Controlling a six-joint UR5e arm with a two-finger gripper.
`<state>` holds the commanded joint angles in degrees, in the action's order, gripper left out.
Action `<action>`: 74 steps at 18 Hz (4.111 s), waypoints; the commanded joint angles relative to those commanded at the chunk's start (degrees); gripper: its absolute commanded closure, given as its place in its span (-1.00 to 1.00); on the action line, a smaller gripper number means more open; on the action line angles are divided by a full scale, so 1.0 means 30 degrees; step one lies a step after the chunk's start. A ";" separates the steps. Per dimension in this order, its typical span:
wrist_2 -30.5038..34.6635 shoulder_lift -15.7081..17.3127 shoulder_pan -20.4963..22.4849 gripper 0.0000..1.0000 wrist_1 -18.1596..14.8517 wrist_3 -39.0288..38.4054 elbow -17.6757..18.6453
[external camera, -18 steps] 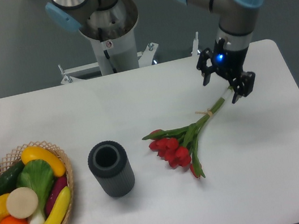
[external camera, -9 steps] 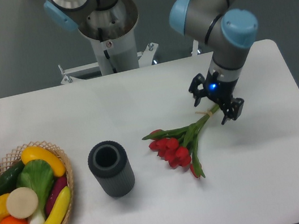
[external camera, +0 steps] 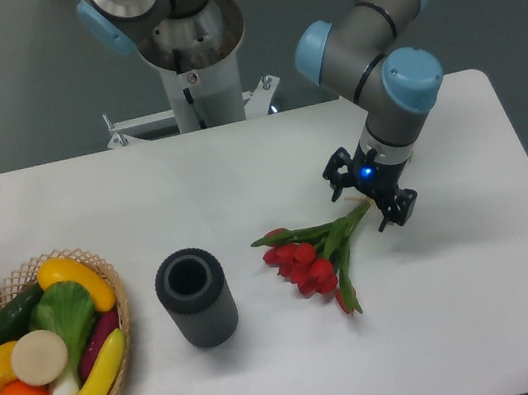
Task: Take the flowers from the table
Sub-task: 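Lower the gripper around the tulip stems near the blooms, then close the gripper on the tulip stems, then lift the held tulip bunch up off the table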
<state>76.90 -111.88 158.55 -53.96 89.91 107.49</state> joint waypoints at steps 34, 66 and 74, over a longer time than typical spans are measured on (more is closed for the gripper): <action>-0.0088 -0.0353 -0.0410 0.54 0.0469 -0.0586 -0.1289; -1.7432 0.5361 0.1172 0.54 0.0469 -0.6475 -0.1465; -1.7432 0.5361 0.1201 0.54 0.0469 -0.6504 -0.1465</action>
<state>24.61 -95.80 162.16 -52.56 70.40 103.10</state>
